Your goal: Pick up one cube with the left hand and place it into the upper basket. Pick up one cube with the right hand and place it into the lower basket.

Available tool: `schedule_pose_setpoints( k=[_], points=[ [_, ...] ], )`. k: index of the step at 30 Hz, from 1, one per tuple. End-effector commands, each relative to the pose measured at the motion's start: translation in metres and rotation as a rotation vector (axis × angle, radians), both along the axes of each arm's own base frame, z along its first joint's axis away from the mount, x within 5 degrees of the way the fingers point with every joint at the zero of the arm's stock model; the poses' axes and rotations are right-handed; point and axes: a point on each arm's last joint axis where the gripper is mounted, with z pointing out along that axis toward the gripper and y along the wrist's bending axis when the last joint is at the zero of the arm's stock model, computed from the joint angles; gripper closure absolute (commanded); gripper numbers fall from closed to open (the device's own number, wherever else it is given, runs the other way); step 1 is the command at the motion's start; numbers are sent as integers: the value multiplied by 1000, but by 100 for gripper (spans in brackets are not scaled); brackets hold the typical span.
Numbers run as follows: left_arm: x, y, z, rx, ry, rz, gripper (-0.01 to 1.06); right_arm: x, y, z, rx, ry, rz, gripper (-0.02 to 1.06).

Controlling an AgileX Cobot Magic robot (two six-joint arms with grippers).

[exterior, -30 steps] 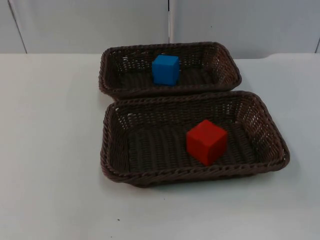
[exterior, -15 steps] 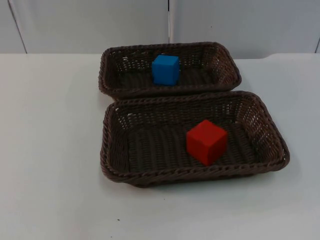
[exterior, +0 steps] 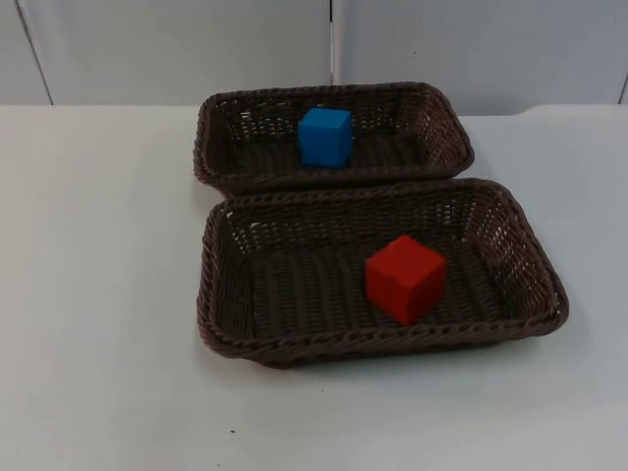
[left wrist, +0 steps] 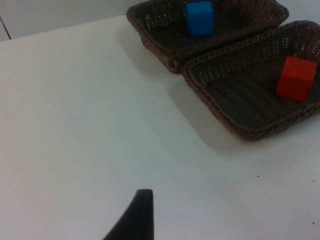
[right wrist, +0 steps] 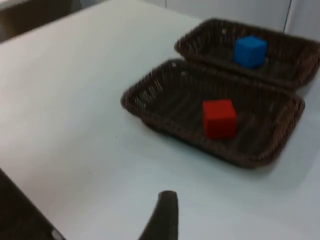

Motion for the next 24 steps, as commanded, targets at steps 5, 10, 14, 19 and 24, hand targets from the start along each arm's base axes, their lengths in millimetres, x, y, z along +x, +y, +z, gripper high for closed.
schedule_pose_setpoints(
  k=[5,10,14,19,24],
  points=[
    [0,0,-2,-1,5,8,4,4,-6,-7,-29,36,-88,29],
    [0,0,-2,-1,5,8,4,6,-8,-9,-15,59,-124,29],
    [0,0,-2,-1,5,8,4,6,-7,-9,-17,61,-124,29],
    [0,0,-2,-1,5,8,4,6,-7,-9,-21,60,-122,29],
    [0,0,-2,-1,5,8,4,6,-7,-9,-24,57,-120,29]
  ],
)
